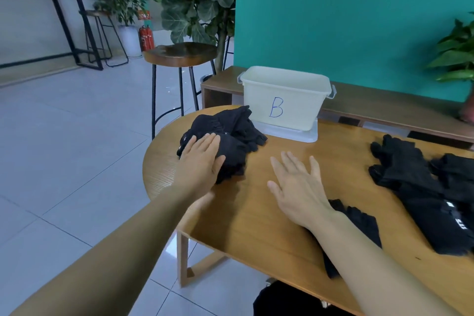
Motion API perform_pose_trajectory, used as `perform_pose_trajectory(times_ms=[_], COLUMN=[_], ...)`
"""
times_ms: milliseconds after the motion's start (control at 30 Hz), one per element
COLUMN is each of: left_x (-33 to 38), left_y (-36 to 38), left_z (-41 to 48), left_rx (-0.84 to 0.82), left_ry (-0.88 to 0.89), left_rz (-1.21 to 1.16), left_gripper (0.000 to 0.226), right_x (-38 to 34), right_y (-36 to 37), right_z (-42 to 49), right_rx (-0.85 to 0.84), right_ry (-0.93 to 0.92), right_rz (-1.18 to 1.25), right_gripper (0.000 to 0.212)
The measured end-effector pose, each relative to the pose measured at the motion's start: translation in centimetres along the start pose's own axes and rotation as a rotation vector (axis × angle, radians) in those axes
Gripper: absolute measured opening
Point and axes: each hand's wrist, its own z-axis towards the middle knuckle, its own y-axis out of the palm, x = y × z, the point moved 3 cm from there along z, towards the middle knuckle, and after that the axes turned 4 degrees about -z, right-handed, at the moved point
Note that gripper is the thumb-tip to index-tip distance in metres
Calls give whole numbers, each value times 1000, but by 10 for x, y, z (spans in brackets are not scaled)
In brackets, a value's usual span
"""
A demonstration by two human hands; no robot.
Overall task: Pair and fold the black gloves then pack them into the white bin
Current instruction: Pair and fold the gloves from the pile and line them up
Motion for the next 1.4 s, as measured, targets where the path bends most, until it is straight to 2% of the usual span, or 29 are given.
perform_pose_trajectory(times_ms=[233,333,400,500,633,733,833,900,1100,1200,1333,1400], left_x=[-47,-59,-65,-73,-82,-80,-75,-68,-13,25,72,94], left_y=[9,10,11,13,20,21,16,8,-47,-76,-87,-85], left_z=[28,34,37,40,40,38,37,38,42,38,39,40], left_rx=[20,62,62,30,0,-34,-28,10,88,26,-153,-183], left_ry=[-115,-61,7,85,92,101,131,156,175,119,8,-27], left_rz=[-12,-32,-9,16,19,25,25,14,-86,-323,-733,-913], left_gripper=[50,48,55,64,68,75,74,68,34,24,18,23], right_x=[-44,-68,-82,-101,-112,-107,-94,-81,-24,12,49,65], right_y=[5,11,15,22,36,38,28,12,-39,-59,-87,-95], right_z=[54,76,90,108,119,121,117,112,86,62,17,-4], right_rx=[67,172,232,265,243,321,432,467,347,271,193,197], right_ry=[-168,-257,-286,-284,-249,-247,-200,-178,-86,13,96,155], right_rz=[49,90,89,58,0,17,102,210,679,928,1022,1082], right_gripper=[53,47,42,33,15,14,7,10,19,24,18,20])
